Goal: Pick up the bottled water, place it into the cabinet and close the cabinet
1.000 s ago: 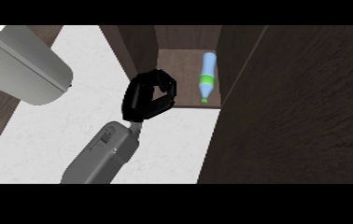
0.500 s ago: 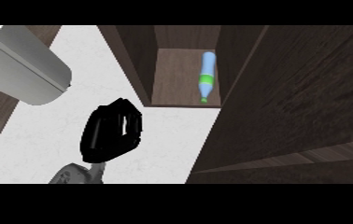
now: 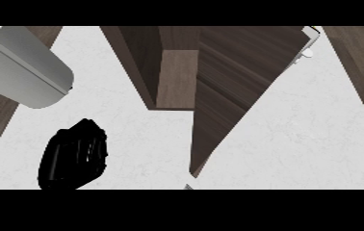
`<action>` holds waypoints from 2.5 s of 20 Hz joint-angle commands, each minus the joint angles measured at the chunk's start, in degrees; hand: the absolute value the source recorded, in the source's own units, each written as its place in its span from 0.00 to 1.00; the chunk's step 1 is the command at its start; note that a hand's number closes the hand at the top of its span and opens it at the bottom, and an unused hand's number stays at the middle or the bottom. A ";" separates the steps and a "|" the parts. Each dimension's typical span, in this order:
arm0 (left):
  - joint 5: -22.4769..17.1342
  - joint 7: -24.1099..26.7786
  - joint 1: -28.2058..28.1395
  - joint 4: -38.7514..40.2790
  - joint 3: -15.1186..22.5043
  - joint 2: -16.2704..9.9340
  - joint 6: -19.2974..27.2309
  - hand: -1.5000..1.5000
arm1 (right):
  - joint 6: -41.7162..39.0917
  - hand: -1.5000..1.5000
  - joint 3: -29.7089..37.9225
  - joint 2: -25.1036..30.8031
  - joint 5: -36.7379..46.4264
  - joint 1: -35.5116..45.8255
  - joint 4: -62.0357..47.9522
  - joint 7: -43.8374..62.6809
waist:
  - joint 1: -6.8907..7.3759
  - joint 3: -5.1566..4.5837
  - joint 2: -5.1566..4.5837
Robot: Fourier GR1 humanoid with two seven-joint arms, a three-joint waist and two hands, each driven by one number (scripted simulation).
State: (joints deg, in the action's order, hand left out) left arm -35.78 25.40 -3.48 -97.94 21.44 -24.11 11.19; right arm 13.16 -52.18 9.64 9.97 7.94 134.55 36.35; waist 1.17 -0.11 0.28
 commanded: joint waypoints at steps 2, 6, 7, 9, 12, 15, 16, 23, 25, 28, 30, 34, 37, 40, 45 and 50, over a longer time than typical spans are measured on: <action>-1.41 1.31 -3.22 -1.21 -3.16 -1.94 -2.81 1.00 | 1.32 1.00 -5.38 -9.12 3.39 12.46 -8.10 3.32 | 0.39 -0.07 -0.09; -3.30 1.33 -6.81 -4.06 -5.22 -4.00 -4.83 1.00 | 3.99 1.00 -2.24 -9.03 5.18 18.10 -9.78 2.70 | 1.12 -0.08 -0.09; -2.61 1.83 -7.36 -4.03 -4.72 -4.57 -5.67 1.00 | 5.74 1.00 -0.43 -9.01 5.28 19.16 -12.68 1.93 | 1.79 -0.13 -0.21; -3.57 3.77 -7.75 -0.94 -6.98 -4.75 -7.68 1.00 | 7.47 1.00 0.82 -8.98 5.18 21.08 -11.63 4.50 | 1.24 -0.18 -0.26; -5.60 3.12 -9.93 -1.81 -9.13 -7.41 -10.83 1.00 | 9.14 1.00 4.60 -8.97 4.61 22.39 -14.21 5.04 | 1.46 -0.14 -0.39; -5.78 3.64 -9.14 -0.42 -10.14 -7.29 -11.64 1.00 | 11.52 1.00 8.49 -9.01 0.83 25.19 -16.90 5.45 | 1.84 -0.15 -0.73; -5.89 3.26 -8.55 -1.09 -10.04 -7.66 -12.26 1.00 | 12.81 1.00 8.92 -9.03 0.08 25.43 -19.95 4.18 | 2.23 -0.13 -0.90; -8.12 3.51 -11.41 -1.08 -13.56 -9.76 -17.13 1.00 | 5.63 1.00 26.20 -9.53 -18.84 36.03 -37.11 -3.03 | 1.17 0.09 -0.89; -8.48 3.90 -13.58 -1.67 -14.74 -10.43 -18.08 1.00 | 4.13 1.00 27.74 -9.57 -22.63 36.80 -44.11 -7.67 | 1.55 0.11 -0.85; -6.90 4.89 -13.50 -0.51 -14.49 -9.45 -18.34 1.00 | -2.62 1.00 35.02 -9.08 -25.26 40.58 -54.75 -14.02 | 1.43 0.11 -1.00; -8.78 3.07 -14.50 -0.92 -16.38 -10.34 -19.50 1.00 | -6.05 1.00 35.39 -8.77 -25.46 40.10 -59.75 -18.21 | 0.68 0.11 -0.71; -7.67 4.37 -14.38 -0.64 -17.33 -9.83 -20.19 1.00 | -10.86 1.00 41.09 -6.61 -27.33 45.90 -69.73 -20.29 | 0.91 0.09 -0.81; -8.03 2.90 -14.55 -1.90 -16.95 -10.34 -20.12 1.00 | -11.95 1.00 41.05 -5.42 -26.15 44.51 -72.39 -24.99 | 1.22 0.11 -1.05; -8.44 2.59 -14.36 -2.06 -17.37 -10.93 -20.97 1.00 | -14.29 1.00 42.23 -2.91 -27.32 44.60 -73.49 -25.33 | 1.20 0.09 -1.18; -7.34 2.87 -13.45 -1.00 -16.83 -10.41 -20.95 1.00 | -16.21 1.00 42.82 -1.90 -27.42 45.65 -76.39 -28.13 | 1.31 -0.01 -1.66; -7.37 2.14 -13.63 -3.41 -15.86 -9.45 -19.96 1.00 | -17.98 1.00 43.08 -1.33 -27.78 45.03 -78.72 -30.18 | 1.78 0.08 -1.65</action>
